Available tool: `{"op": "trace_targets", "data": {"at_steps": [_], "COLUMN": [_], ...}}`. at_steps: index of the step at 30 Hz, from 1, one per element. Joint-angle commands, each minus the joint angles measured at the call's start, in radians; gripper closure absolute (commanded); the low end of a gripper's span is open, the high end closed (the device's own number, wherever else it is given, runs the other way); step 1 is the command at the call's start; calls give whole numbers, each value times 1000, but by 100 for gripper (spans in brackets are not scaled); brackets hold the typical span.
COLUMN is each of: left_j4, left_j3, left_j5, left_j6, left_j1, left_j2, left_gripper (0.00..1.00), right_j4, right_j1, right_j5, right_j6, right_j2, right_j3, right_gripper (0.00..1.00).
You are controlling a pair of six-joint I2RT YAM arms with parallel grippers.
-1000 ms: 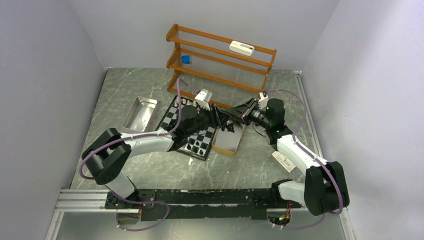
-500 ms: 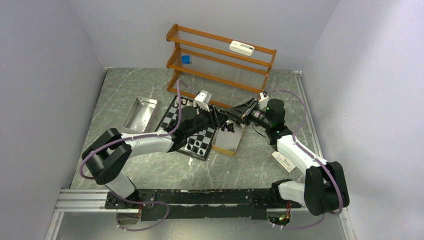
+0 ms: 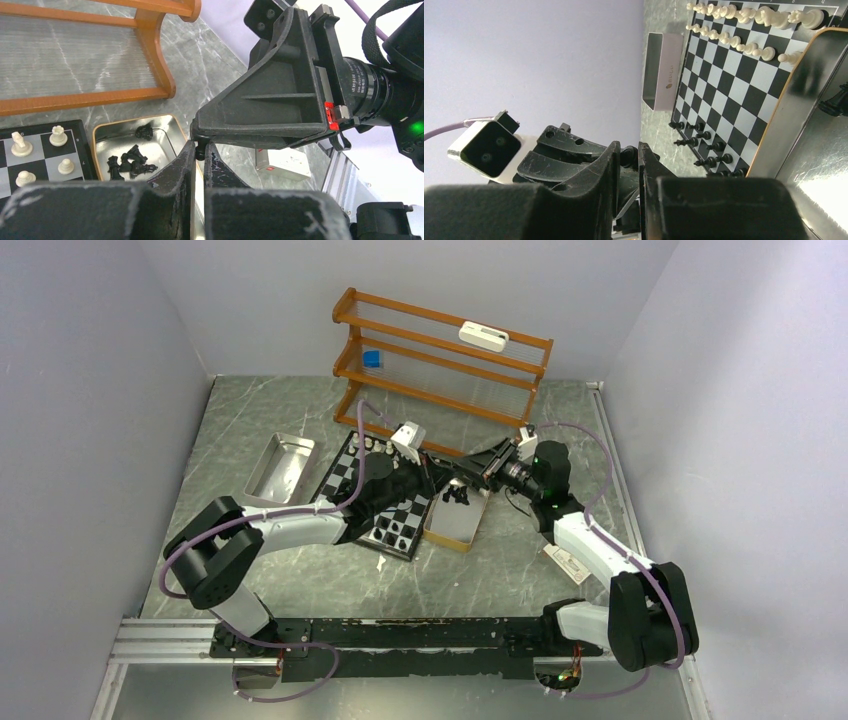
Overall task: Set up the chess pieces on the board
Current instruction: Place the chess piece on the chessboard.
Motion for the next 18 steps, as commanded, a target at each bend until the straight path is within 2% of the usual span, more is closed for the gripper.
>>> {"op": "trace_targets", "data": {"at_steps": [1, 6, 18], "left_j4": [16, -54, -177], "left_j3": [33, 38, 26], "left_j5": [15, 37, 51], "left_j6": [49, 82, 127], "left_j1": [-7, -6, -6], "left_j2": [-41, -72, -154], "left_gripper": [95, 95, 95], "right_j4": [-8, -46, -113], "right_j1": [-5, -6, -6], "right_j5": [-9, 1, 30], "right_j6": [-35, -82, -177], "right_j2": [1, -3, -27], "right_j3": [-23, -42, -92], "right_gripper": [81, 78, 78]}}
